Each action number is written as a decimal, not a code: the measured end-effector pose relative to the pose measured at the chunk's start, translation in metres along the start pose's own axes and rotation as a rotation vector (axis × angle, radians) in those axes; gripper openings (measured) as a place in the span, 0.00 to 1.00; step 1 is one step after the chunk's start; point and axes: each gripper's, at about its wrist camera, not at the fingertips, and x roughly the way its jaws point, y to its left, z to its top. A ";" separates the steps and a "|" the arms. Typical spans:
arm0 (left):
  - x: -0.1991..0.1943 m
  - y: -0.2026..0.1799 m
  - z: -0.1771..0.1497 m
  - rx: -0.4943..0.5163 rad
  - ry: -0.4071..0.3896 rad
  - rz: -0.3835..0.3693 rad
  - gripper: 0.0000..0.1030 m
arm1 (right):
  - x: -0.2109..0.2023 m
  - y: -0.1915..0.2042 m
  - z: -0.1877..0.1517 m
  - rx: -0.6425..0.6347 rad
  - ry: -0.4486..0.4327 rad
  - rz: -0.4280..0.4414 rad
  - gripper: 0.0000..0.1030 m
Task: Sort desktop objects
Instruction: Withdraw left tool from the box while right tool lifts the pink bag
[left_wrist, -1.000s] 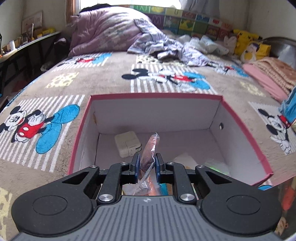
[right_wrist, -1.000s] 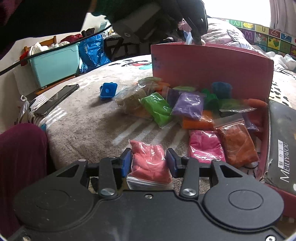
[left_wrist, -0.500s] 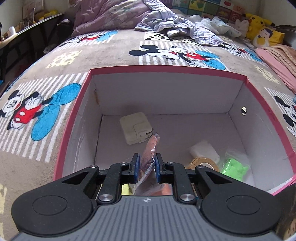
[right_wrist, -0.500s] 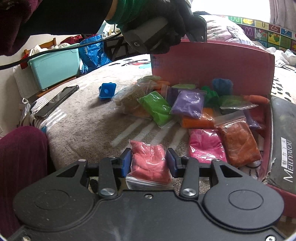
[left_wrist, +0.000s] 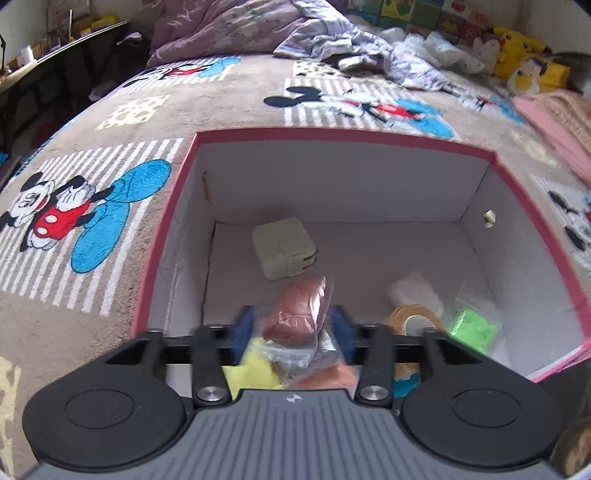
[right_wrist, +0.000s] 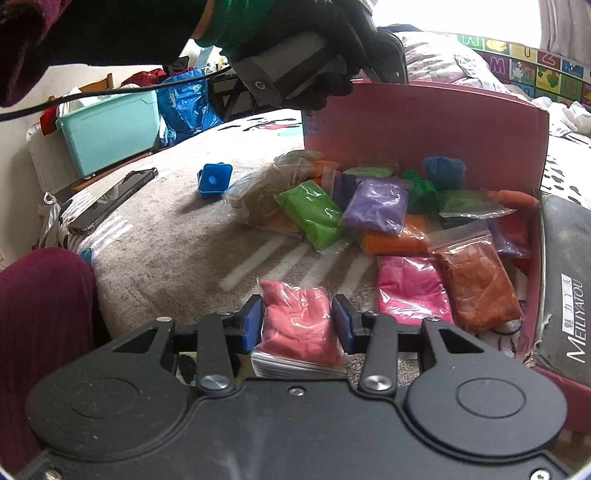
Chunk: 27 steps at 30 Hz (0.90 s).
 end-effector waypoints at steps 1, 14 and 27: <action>-0.004 -0.001 0.000 0.006 -0.009 0.005 0.48 | 0.000 0.000 0.000 -0.002 0.000 -0.001 0.39; -0.089 -0.005 -0.028 -0.047 -0.213 -0.064 0.48 | -0.007 0.000 -0.002 0.003 -0.027 -0.019 0.39; -0.167 -0.018 -0.122 0.058 -0.390 -0.102 0.48 | -0.044 -0.013 -0.001 0.093 -0.081 -0.034 0.39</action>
